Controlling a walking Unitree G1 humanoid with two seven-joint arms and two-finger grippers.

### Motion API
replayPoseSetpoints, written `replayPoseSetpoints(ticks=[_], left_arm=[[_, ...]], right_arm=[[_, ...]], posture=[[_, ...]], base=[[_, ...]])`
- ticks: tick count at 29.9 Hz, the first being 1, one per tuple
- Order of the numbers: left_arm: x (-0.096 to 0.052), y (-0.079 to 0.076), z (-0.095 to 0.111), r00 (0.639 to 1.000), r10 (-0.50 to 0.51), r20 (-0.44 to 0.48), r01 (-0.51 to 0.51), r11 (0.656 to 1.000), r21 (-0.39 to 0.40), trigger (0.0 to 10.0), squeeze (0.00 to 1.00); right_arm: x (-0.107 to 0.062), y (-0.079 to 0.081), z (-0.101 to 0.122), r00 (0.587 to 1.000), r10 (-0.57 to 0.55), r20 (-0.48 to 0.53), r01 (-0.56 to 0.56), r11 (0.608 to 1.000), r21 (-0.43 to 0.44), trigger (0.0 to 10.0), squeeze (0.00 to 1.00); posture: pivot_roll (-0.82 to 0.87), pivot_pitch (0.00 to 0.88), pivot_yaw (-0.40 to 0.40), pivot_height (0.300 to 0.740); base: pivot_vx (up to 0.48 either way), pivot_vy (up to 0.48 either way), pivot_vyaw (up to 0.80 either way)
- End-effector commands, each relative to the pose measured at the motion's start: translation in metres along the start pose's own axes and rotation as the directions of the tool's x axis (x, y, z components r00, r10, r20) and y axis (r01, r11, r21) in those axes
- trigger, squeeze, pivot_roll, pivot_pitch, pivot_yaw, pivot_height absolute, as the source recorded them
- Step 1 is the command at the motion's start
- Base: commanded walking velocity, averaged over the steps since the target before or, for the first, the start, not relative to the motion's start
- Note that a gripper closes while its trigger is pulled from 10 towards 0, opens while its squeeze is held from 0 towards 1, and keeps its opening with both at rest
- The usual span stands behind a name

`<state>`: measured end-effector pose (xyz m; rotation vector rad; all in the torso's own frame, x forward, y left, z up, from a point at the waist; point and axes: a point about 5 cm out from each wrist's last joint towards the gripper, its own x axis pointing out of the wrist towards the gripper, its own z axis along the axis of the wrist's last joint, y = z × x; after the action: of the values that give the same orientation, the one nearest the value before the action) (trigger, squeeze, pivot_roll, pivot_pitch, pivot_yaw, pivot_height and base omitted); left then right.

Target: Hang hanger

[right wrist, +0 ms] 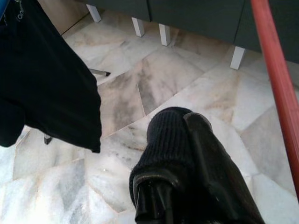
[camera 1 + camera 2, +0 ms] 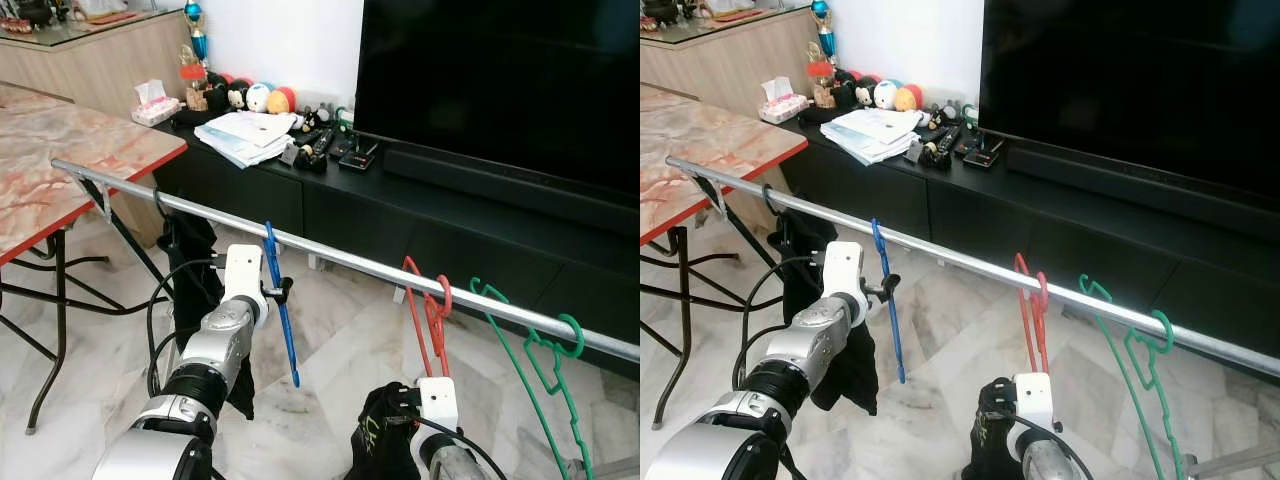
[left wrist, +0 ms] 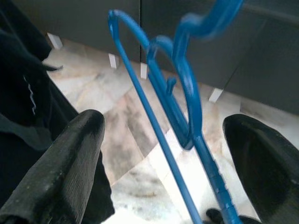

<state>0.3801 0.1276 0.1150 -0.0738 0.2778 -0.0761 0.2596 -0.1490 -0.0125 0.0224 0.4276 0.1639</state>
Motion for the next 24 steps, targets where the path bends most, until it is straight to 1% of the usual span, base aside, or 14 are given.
replayPoseSetpoints(ticks=[1,3,6,7,12,17,20,21,22,24], left_arm=[[0.0,0.003,-0.005,1.0,-0.001,-0.021,0.001,1.0,0.002,10.0,0.0],[0.001,0.002,-0.005,1.0,-0.011,-0.021,0.011,1.0,0.007,10.0,0.0],[0.002,0.001,-0.004,1.0,-0.021,-0.019,0.021,1.0,0.006,10.0,0.0],[0.003,0.0,-0.001,0.999,-0.036,-0.008,0.036,0.999,0.011,10.0,0.0],[0.004,0.0,0.003,1.0,-0.013,0.018,0.012,0.999,0.049,10.0,0.0],[0.005,-0.002,0.013,0.998,0.004,0.066,-0.006,1.0,0.022,10.0,0.0],[0.006,-0.003,0.015,0.997,-0.001,0.074,0.0,1.0,0.017,10.0,0.0],[0.006,-0.002,0.015,0.997,-0.001,0.074,0.0,1.0,0.021,7.5,0.0],[0.006,-0.002,0.014,0.997,0.001,0.073,-0.003,1.0,0.022,0.0,0.0],[0.006,-0.002,0.014,0.998,0.006,0.07,-0.007,1.0,0.022,0.0,0.0]], right_arm=[[-0.004,0.001,-0.003,1.0,-0.005,0.01,0.005,1.0,-0.003,10.0,0.0],[-0.008,0.001,-0.003,1.0,-0.011,0.026,0.011,1.0,0.002,10.0,0.0],[-0.011,0.001,-0.004,0.999,-0.013,0.035,0.013,1.0,0.002,10.0,0.0],[-0.014,0.003,-0.004,0.999,-0.015,0.043,0.015,1.0,0.001,10.0,0.0],[-0.022,0.008,-0.005,0.998,-0.017,0.059,0.016,1.0,0.005,10.0,0.0],[-0.029,0.011,-0.008,0.998,-0.015,0.061,0.014,1.0,0.008,10.0,0.0],[-0.033,0.011,-0.01,0.998,-0.017,0.054,0.017,1.0,0.006,10.0,0.0],[-0.033,0.01,-0.01,0.998,-0.018,0.053,0.017,1.0,0.006,10.0,0.0],[-0.034,0.01,-0.01,0.999,-0.02,0.05,0.019,1.0,0.006,10.0,0.0],[-0.035,0.009,-0.01,0.999,-0.021,0.049,0.021,1.0,0.005,10.0,0.0]], posture=[[-0.05,0.159,0.072,0.74],[-0.05,0.181,0.08,0.74],[-0.05,0.191,0.081,0.74],[-0.05,0.204,0.086,0.74],[-0.05,0.224,0.097,0.74],[-0.06,0.235,0.099,0.74],[-0.06,0.236,0.097,0.74],[-0.06,0.236,0.097,0.74],[-0.06,0.235,0.095,0.74],[-0.06,0.235,0.095,0.74]], base=[[0.0,0.0,0.0],[0.0,0.0,0.0],[0.0,0.0,0.0],[0.0,0.0,0.0],[0.0,0.0,0.0],[0.0,0.0,0.0],[0.0,0.0,0.0],[0.0,0.0,0.0],[0.0,0.0,0.0],[0.0,0.0,0.0]])
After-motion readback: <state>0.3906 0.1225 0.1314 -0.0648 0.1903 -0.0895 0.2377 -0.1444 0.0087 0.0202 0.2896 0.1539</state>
